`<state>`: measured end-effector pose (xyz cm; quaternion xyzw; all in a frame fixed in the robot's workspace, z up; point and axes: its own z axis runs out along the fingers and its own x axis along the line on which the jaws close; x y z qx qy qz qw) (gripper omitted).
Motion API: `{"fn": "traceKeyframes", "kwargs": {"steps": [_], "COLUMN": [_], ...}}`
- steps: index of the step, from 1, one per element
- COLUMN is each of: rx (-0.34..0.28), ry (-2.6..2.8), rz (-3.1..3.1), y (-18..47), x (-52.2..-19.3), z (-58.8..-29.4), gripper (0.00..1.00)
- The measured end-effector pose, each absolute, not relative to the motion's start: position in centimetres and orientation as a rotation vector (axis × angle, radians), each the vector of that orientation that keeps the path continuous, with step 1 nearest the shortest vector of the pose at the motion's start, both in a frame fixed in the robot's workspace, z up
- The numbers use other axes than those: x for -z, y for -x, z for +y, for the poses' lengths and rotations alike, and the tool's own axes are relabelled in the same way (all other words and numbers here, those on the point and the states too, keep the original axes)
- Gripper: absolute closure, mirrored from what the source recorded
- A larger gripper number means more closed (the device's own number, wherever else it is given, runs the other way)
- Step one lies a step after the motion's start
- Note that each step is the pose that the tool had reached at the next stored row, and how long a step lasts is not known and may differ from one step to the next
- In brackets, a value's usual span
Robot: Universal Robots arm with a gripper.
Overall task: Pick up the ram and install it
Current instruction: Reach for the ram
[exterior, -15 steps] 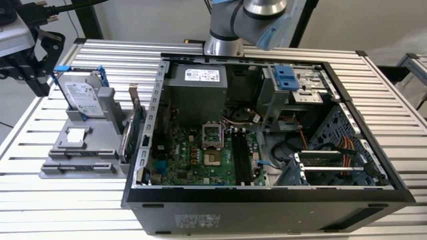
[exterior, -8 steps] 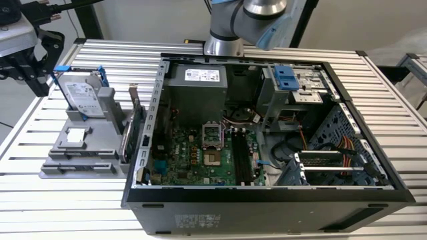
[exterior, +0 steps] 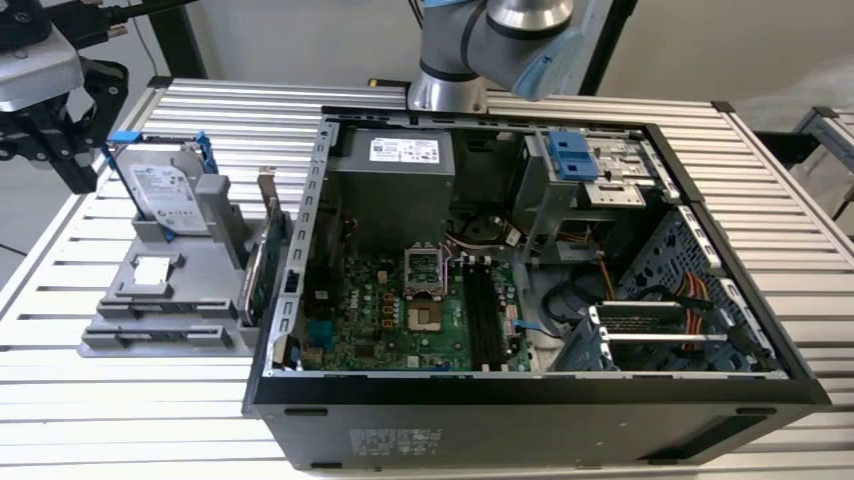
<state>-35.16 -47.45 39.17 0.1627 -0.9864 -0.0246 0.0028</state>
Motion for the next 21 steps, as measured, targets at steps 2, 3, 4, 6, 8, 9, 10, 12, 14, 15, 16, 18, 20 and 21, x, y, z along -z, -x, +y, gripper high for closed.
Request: {"fn": "traceKeyframes", "kwargs": {"steps": [2, 3, 4, 6, 8, 9, 10, 12, 14, 15, 16, 18, 20, 21], "rx": [0.077, 0.077, 0.077, 0.077, 0.076, 0.076, 0.076, 0.076, 0.076, 0.075, 0.075, 0.074, 0.074, 0.073], "ry": [-0.530, -0.539, -0.549, -0.569, -0.588, -0.598, -0.607, -0.627, -0.647, -0.657, -0.667, -0.688, -0.710, -0.720], "rz": [-3.089, -3.087, -3.085, -3.081, -3.076, -3.074, -3.072, -3.067, -3.062, -3.060, -3.057, -3.051, -3.046, -3.043], "y": [35.16, 35.16, 35.17, 35.16, 35.17, 35.16, 35.16, 35.16, 35.16, 35.16, 35.16, 35.17, 35.17, 35.17], "x": [-39.18, -39.17, -39.17, -39.17, -39.17, -39.17, -39.17, -39.17, -39.17, -39.17, -39.17, -39.17, -39.17, -39.17], "z": [-47.45, -47.45, -47.45, -47.45, -47.45, -47.45, -47.45, -47.45, -47.45, -47.45, -47.45, -47.45, -47.45, -47.45], "gripper": [1.00, 1.00, 1.00, 1.00, 1.00, 1.00, 1.00, 1.00, 1.00, 1.00, 1.00, 1.00, 1.00, 1.00]}}
